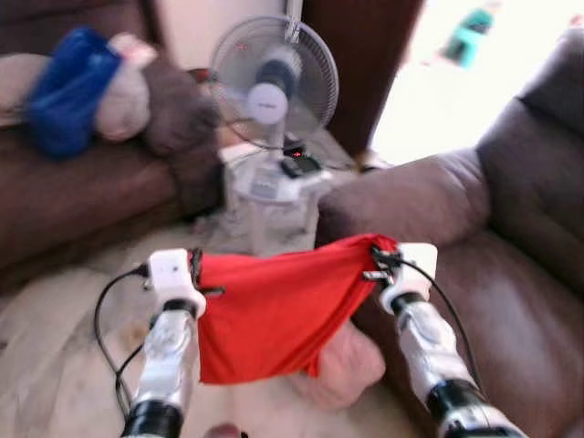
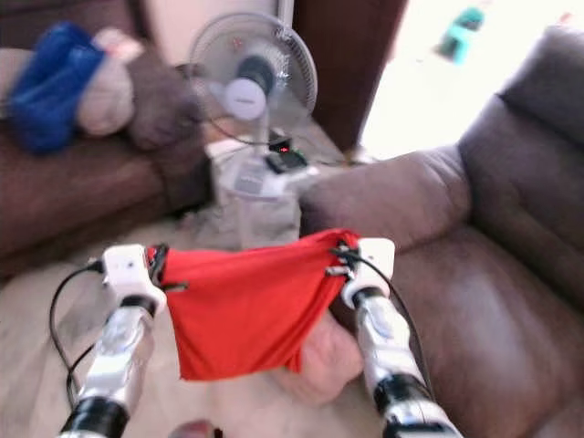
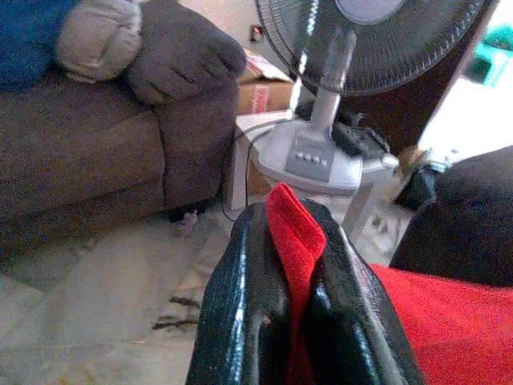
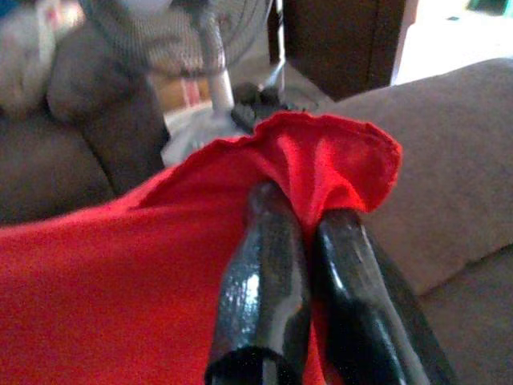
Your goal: Move the pillow to the sofa from floor
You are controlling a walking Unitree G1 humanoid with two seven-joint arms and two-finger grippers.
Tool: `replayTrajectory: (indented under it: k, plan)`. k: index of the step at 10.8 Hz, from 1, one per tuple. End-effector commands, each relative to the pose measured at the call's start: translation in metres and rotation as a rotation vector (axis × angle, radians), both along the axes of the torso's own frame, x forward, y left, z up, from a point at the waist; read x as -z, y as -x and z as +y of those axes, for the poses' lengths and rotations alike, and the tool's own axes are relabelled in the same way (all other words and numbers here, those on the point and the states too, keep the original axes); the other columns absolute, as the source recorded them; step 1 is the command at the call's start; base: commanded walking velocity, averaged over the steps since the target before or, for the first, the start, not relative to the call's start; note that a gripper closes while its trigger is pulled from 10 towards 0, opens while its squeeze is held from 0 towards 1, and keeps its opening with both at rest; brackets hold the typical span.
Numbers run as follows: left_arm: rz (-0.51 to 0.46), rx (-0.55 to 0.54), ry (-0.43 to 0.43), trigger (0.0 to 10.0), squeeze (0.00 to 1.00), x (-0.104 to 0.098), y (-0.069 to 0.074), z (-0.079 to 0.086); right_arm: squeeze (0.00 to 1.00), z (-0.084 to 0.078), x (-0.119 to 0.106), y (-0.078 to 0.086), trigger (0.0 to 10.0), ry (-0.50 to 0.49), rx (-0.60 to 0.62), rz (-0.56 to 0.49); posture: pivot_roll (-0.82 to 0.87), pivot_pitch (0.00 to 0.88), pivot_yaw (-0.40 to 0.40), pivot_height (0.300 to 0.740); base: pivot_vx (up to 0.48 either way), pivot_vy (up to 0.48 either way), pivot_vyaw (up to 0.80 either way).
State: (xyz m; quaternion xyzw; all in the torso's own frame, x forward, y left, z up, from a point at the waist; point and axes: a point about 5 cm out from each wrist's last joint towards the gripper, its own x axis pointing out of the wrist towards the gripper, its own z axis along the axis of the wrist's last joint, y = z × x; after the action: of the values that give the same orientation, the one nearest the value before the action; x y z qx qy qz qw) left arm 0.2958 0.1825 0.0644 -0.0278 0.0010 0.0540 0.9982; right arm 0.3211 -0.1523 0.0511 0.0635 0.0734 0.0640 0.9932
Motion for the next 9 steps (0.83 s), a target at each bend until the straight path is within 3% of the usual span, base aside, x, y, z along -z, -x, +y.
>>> replayTrajectory:
  k: [1, 8, 9]
  plan:
    - [-0.059, -0.006, -0.009, 10.0, 0.00, -0.0108, -0.0038, -0.0017, 0.00, -0.0214, -0.0125, -0.0048, 10.0, 0.007, 0.080, -0.074, 0.09, 0.003, -0.063, 0.740, 0.000, 0.000, -0.79]
    - [-0.060, -0.019, -0.006, 10.0, 0.00, -0.0105, -0.0036, -0.0003, 0.00, -0.0200, -0.0117, -0.0071, 10.0, 0.015, 0.065, -0.065, 0.09, 0.016, -0.074, 0.740, 0.000, 0.000, -0.79]
    - [-0.060, -0.028, 0.024, 10.0, 0.00, -0.0099, -0.0033, -0.0003, 0.00, -0.0202, -0.0124, -0.0076, 10.0, 0.016, 0.062, -0.068, 0.09, 0.023, -0.074, 0.740, 0.000, 0.480, -0.79]
